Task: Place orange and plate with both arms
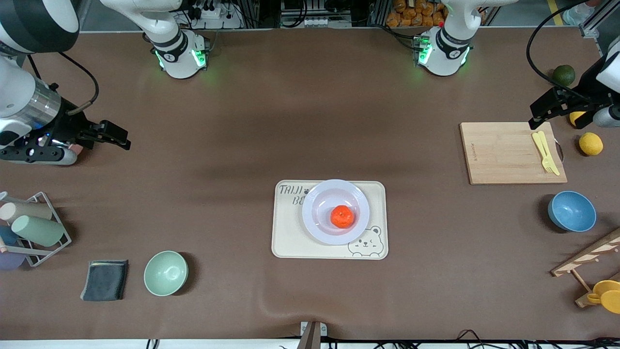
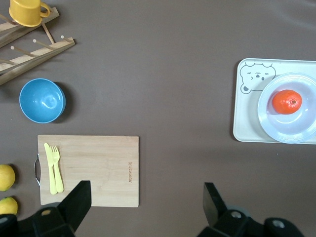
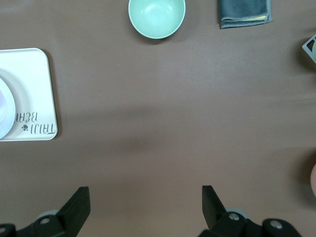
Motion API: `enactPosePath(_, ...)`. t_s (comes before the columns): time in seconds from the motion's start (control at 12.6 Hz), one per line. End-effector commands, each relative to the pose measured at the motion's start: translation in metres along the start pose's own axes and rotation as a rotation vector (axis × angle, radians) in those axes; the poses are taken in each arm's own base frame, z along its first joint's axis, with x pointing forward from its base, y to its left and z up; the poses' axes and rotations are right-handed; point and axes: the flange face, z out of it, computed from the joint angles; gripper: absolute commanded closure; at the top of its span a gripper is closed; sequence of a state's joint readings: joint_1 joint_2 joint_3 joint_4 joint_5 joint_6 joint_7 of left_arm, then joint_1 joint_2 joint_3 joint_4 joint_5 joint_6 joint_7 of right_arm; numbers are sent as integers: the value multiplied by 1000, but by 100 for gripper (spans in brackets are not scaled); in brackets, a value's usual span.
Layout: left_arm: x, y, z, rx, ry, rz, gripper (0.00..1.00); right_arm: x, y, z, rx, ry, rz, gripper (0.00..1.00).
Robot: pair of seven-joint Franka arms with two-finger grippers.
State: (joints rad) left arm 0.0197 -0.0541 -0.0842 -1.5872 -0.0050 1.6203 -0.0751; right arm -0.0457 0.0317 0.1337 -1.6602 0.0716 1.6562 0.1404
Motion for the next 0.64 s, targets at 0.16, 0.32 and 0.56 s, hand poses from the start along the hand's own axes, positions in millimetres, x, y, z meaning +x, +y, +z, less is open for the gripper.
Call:
enactPosePath(0.16,-3,4,-16,-2,15,55,0,-3,8,-8,-67,50,-3,0)
enactPosePath(0.32,-7,9,-18,0,-18,64,0,3,24,-8,-57,62,20,0)
enactPosePath(0.56,-8,10,-15,15,-34,63,0,2,30,-29,-54,91,16,0)
